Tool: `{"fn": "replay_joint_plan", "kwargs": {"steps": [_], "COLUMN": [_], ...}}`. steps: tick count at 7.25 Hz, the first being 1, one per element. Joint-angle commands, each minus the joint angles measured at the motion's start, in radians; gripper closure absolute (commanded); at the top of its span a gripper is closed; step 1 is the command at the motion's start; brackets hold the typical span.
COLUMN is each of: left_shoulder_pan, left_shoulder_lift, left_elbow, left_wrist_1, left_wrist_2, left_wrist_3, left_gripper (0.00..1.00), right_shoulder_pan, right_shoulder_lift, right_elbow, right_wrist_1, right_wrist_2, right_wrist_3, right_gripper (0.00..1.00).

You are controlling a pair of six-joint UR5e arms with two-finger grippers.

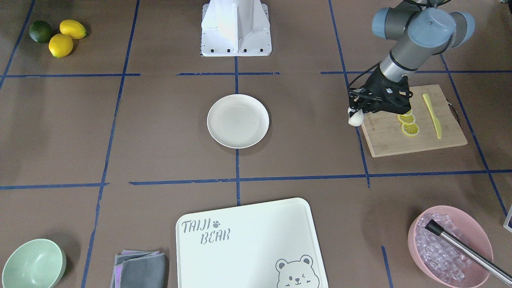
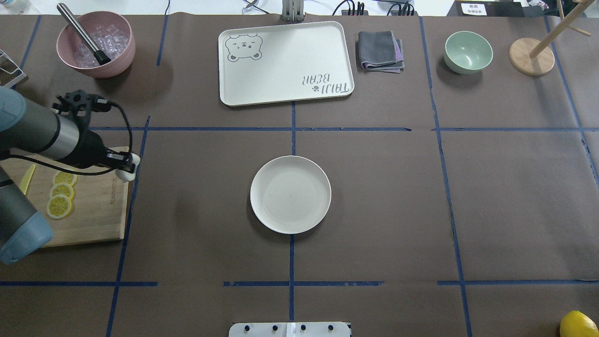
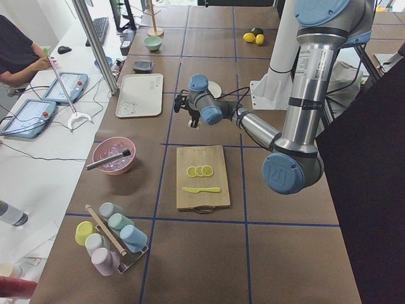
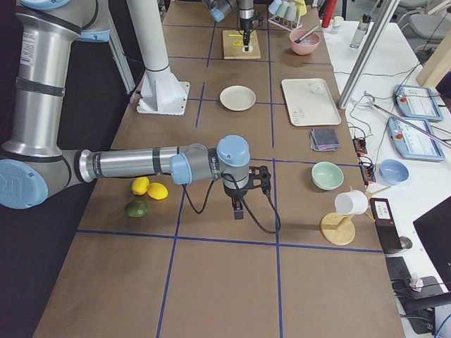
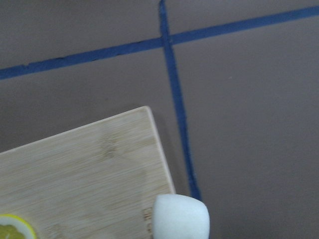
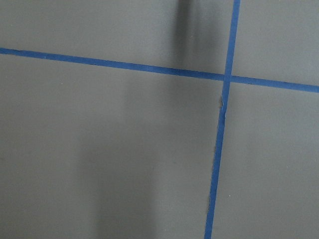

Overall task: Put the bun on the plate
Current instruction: 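Carry the white bun with the left gripper and lower it onto the plate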

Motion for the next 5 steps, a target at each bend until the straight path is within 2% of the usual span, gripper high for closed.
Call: {"fn": "replay_joint_plan", "kwargs": {"steps": [1,2,3,4,5], "left_shoulder_pan": [0.216,0.276,0.330,0.335,0.336], "left_shoulder_lift": [-0.278,-0.359,-0.436,-0.530,-0.581], "left_elbow": [0.005,0.013,0.083,0.201,0.290], "left_wrist_1": [0.194,0.268,0.278,0.278,0.278], "left_wrist_2": [0.130,0.216,0.276,0.327,0.334], "left_wrist_3": [-0.316,-0.363,-0.447,-0.455,-0.457], "left_gripper": [0.74,0.74,0.74,0.74,0.74], "right_shoulder_pan": [0.000,0.000,0.000,0.000,0.000], "right_shoulder_lift": [-0.022,-0.028,-0.028,-0.031,-0.035], "right_elbow": [0.013,0.016,0.015,0.016,0.016], "right_wrist_1": [0.002,0.003,0.005,0.005,0.007], "right_wrist_2": [0.002,0.002,0.002,0.002,0.002], "right_wrist_3": [0.000,0.000,0.000,0.000,0.000], "right_gripper": [0.00,0.00,0.00,0.00,0.00]}}
